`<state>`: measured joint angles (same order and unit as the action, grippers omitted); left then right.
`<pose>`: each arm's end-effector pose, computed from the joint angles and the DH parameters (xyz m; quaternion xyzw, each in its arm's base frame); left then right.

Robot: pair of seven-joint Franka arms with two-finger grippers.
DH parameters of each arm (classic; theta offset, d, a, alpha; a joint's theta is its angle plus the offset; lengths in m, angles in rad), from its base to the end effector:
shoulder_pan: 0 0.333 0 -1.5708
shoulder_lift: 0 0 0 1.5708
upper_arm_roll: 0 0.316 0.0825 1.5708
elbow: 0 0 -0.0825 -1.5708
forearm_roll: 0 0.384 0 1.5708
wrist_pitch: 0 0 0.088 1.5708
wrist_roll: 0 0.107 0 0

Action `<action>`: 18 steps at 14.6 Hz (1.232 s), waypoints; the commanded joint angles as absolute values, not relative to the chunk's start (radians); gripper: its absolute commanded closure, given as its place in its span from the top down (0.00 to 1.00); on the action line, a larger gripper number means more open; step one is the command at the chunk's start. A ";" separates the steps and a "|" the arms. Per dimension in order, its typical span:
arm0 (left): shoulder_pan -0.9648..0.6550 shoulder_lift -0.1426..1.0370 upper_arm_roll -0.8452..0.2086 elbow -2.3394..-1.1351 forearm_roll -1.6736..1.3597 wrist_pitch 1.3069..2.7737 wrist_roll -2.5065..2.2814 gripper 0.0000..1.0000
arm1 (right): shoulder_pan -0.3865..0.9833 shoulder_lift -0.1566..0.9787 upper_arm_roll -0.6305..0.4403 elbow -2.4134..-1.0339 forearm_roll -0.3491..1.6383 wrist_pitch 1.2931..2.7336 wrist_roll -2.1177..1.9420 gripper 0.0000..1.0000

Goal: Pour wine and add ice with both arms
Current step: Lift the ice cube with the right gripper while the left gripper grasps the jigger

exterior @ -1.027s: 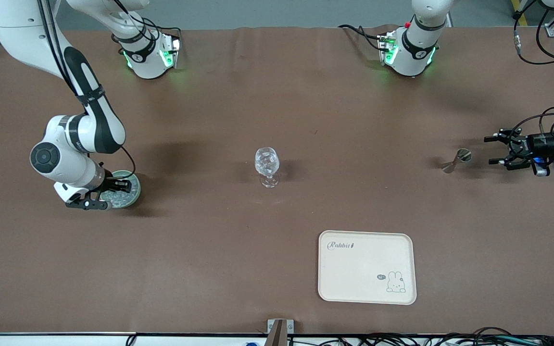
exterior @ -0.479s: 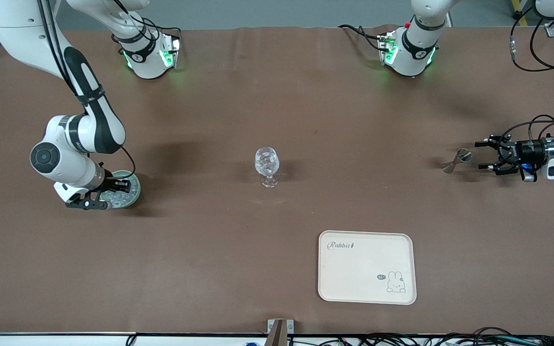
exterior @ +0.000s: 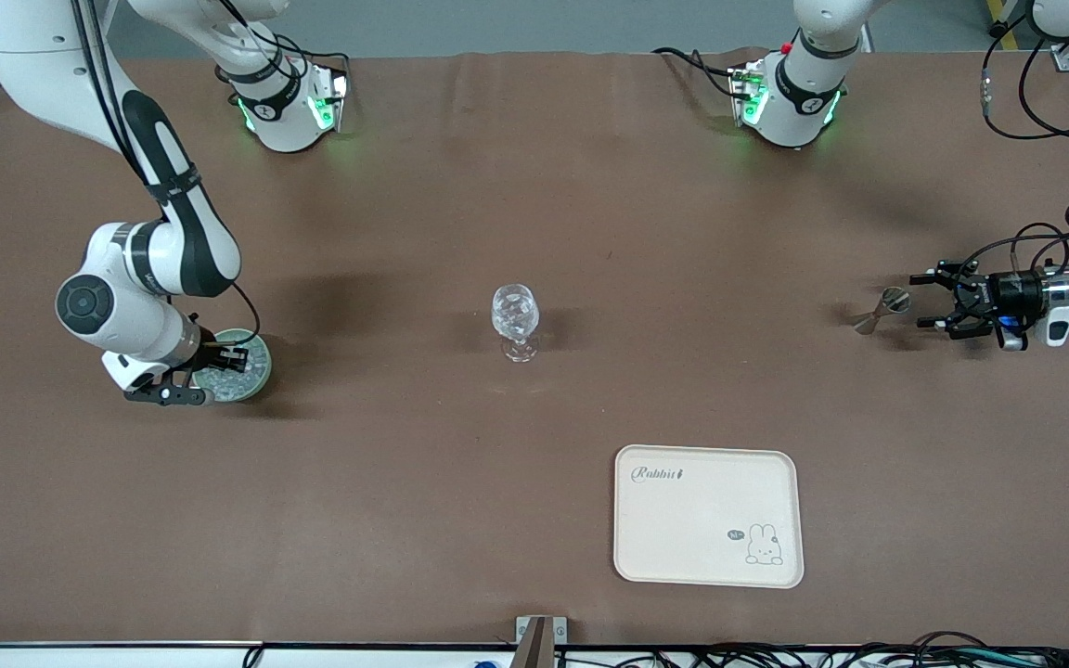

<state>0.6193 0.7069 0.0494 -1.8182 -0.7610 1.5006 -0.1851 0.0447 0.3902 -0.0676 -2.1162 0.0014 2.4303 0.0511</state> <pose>0.4691 0.2712 0.1392 0.6757 0.4845 -0.3643 0.4195 0.5703 -0.0130 0.2208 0.9986 -0.0355 -0.0374 0.0130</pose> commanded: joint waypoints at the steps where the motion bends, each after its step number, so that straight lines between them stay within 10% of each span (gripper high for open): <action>1: 0.626 0.696 0.048 -1.868 -0.802 1.516 -0.141 1.00 | 0.041 0.387 -0.063 -2.126 0.003 2.434 0.061 0.02; 18: 0.641 0.736 0.049 -1.848 -0.894 1.509 -0.317 1.00 | 0.017 0.261 -0.071 -1.804 0.015 2.094 0.086 0.00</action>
<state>0.6394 0.7318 0.0499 -1.8580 -0.8789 1.5254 -0.2737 0.0320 0.3033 -0.0771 -1.8402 0.0021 2.1349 0.0782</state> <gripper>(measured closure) 0.000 0.771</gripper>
